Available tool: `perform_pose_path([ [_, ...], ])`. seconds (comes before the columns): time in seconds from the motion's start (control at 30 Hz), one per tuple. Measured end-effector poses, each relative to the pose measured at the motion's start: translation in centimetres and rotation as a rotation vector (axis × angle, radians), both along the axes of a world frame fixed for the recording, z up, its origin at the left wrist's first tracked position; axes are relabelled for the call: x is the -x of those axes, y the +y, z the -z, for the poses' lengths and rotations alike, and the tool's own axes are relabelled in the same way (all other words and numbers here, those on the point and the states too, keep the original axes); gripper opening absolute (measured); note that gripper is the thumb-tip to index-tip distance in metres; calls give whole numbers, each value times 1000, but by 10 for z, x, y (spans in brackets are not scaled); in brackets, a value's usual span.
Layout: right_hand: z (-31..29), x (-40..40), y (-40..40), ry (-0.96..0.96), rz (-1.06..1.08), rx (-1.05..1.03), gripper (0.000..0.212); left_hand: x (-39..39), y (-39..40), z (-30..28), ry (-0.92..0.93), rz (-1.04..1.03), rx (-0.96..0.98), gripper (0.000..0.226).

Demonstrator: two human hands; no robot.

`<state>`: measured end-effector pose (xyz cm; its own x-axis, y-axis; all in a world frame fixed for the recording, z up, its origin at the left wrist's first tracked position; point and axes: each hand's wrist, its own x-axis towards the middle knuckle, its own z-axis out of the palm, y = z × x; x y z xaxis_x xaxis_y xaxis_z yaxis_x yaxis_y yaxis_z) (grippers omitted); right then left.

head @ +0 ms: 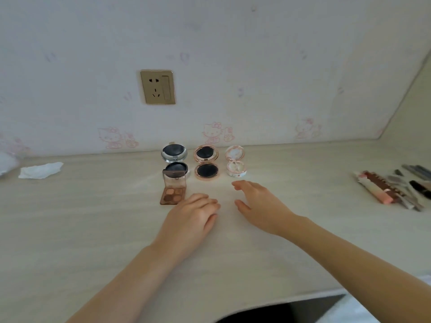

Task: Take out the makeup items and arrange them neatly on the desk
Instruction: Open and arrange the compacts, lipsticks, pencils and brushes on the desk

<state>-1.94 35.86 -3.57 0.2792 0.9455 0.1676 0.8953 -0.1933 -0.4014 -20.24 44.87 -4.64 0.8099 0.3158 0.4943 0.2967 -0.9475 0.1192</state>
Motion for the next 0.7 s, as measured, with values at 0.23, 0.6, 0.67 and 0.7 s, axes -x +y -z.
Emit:
perform_pose_path([
  [0.23, -5, -65, -82, -81, 181, 3, 44, -87, -36, -1, 45, 151, 44, 26],
  [0.6, -9, -163, -200, -126, 473, 67, 40, -240, -106, 1, 11, 292, 154, 29],
  [0.67, -10, -181, -215, -136, 515, 68, 38, -266, -117, 1, 13, 316, 174, 29],
  [0.7, -10, -190, -220, -132, 530, 71, 37, -278, -121, 0, 18, 328, 180, 29],
])
